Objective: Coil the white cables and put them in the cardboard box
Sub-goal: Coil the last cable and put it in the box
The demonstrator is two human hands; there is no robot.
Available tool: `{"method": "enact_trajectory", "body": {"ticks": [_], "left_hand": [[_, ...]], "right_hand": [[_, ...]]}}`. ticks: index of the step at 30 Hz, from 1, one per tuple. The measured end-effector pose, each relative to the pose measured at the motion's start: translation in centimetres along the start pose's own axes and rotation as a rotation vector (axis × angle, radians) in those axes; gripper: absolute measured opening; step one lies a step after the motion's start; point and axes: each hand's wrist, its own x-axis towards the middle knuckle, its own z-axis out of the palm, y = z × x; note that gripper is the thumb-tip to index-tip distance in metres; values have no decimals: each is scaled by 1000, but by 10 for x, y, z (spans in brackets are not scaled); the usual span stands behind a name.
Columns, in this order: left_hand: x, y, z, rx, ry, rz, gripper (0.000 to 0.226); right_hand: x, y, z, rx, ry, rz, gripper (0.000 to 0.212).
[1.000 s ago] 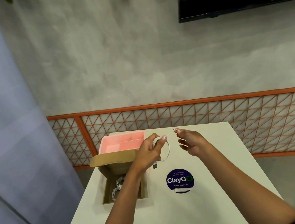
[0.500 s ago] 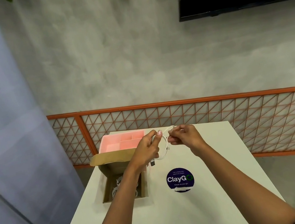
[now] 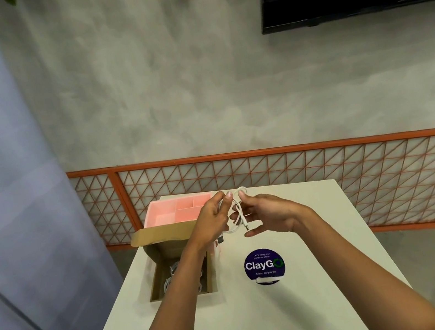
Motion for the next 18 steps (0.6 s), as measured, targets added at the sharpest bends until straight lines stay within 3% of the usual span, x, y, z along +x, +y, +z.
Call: {"method": "enact_trajectory", "body": {"ticks": [5,11,18], "left_hand": [[3,-1,-1,-12,10,-11,28],[7,-11,1,91,105,-34,32],[12,-15,1,76,120,6,27]], "right_hand": [[-3,-1,1,-136,-21,-93,16],[-4,-18,4,-756,368,-265,19],[-10,-26,5,-682,418,-451,16]]}}
